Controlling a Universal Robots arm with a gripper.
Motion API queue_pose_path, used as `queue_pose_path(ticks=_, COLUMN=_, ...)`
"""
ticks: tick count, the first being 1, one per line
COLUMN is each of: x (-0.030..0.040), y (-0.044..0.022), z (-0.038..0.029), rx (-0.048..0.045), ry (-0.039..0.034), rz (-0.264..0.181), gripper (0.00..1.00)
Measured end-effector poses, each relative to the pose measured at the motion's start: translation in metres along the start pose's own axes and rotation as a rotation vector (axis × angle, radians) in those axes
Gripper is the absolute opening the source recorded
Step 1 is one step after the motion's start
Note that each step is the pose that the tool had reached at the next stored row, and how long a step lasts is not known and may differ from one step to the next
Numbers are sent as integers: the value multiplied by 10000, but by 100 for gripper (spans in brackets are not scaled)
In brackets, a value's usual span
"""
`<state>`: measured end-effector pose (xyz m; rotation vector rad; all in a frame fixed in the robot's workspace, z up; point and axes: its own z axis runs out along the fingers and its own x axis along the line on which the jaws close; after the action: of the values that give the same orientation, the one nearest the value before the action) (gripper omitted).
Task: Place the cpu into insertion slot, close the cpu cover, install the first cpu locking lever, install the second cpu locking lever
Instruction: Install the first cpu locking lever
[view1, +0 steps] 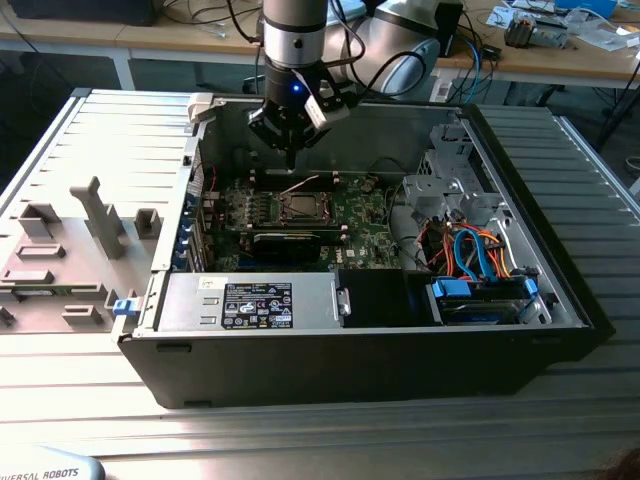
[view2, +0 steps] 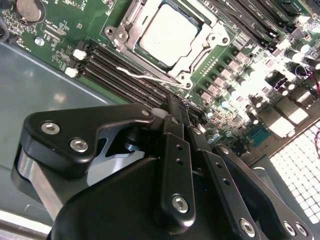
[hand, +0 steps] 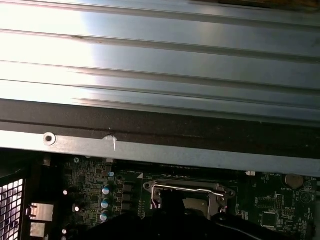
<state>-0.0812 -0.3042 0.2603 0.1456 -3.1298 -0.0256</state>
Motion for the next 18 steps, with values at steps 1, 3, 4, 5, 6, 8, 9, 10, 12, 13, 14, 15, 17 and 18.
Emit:
queue_pose_path(ticks=1, x=-6, y=-1, z=0, rx=0, ry=0, rz=-1, gripper=11)
queue_pose_path(ticks=3, x=-19, y=-2, z=0, rx=2, ry=0, rz=-1, gripper=11)
queue_pose_path(ticks=4, x=-24, y=-2, z=0, rx=2, ry=0, rz=-1, gripper=11)
queue_pose_path(ticks=5, x=-29, y=-3, z=0, rx=3, ry=0, rz=-1, gripper=11)
queue_pose_path(ticks=6, x=-35, y=-3, z=0, rx=3, ry=0, rz=-1, gripper=11)
queue_pose_path(ticks=8, x=-51, y=-5, z=0, rx=6, ry=0, rz=0, gripper=11)
queue_pose_path(ticks=9, x=-58, y=-5, z=-1, rx=8, ry=1, rz=0, gripper=11)
queue_pose_path(ticks=10, x=-66, y=-6, z=0, rx=8, ry=1, rz=0, gripper=11)
queue_pose_path(ticks=12, x=-82, y=-8, z=-1, rx=12, ry=1, rz=0, gripper=11)
queue_pose_path(ticks=13, x=-87, y=-8, z=-1, rx=12, ry=1, rz=0, gripper=11)
queue_pose_path(ticks=14, x=-92, y=-8, z=-1, rx=14, ry=1, rz=0, gripper=11)
queue_pose_path(ticks=15, x=-99, y=-9, z=-1, rx=15, ry=1, rz=0, gripper=11)
queue_pose_path(ticks=17, x=-108, y=-10, z=-1, rx=17, ry=1, rz=-1, gripper=11)
queue_pose_path(ticks=18, x=-113, y=-10, z=-1, rx=18, ry=1, rz=0, gripper=11)
